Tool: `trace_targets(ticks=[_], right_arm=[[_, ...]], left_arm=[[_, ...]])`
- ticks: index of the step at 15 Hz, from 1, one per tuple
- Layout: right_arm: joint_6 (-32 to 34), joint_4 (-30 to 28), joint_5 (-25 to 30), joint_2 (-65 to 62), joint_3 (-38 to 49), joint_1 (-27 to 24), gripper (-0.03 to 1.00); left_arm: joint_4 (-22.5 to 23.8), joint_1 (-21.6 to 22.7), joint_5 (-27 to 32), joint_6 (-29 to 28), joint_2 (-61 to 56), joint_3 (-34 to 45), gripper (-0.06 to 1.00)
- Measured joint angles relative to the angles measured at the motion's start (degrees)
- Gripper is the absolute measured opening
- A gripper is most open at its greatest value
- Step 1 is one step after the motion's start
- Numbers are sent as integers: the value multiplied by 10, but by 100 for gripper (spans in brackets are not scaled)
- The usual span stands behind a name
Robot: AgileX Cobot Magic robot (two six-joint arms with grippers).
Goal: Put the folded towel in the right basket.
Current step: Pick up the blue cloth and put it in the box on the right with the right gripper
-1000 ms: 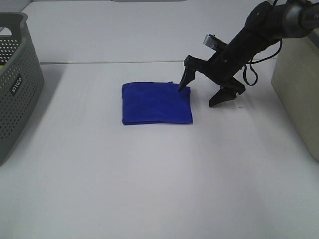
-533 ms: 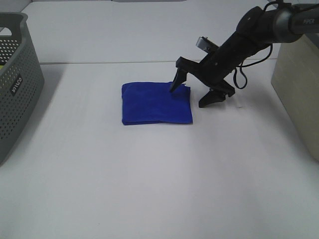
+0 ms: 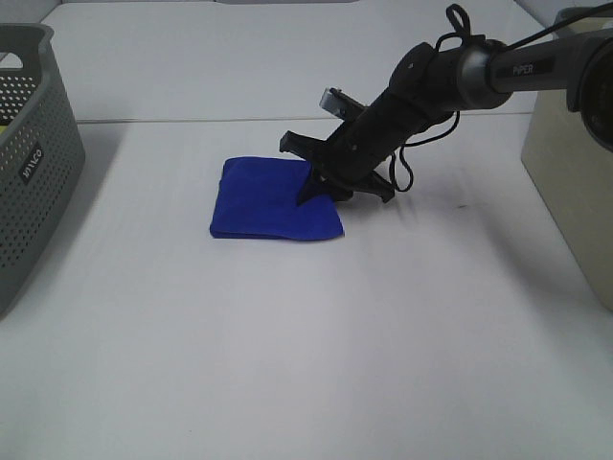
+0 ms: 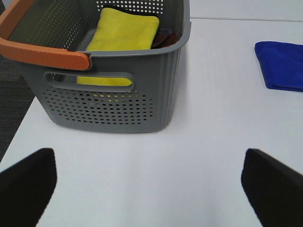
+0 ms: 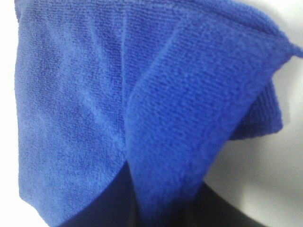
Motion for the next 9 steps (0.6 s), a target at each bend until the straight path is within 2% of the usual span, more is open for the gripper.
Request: trace_targets(ticks=[2, 3, 6, 8, 9], right_arm=[[-9, 1, 9, 0, 0, -2, 13], [-18, -1, 30, -1, -5, -6, 13], [-41, -16, 143, -40, -57, -42, 13], [-36, -31, 199, -94, -109, -92, 13], [-27, -39, 252, -138, -142, -146, 13]], left_arm=[[0, 0, 0, 0, 0, 0, 99], [0, 0, 0, 0, 0, 0, 99], [1, 0, 0, 0, 0, 0, 99], [1, 0, 0, 0, 0, 0, 99], [1, 0, 0, 0, 0, 0, 99]])
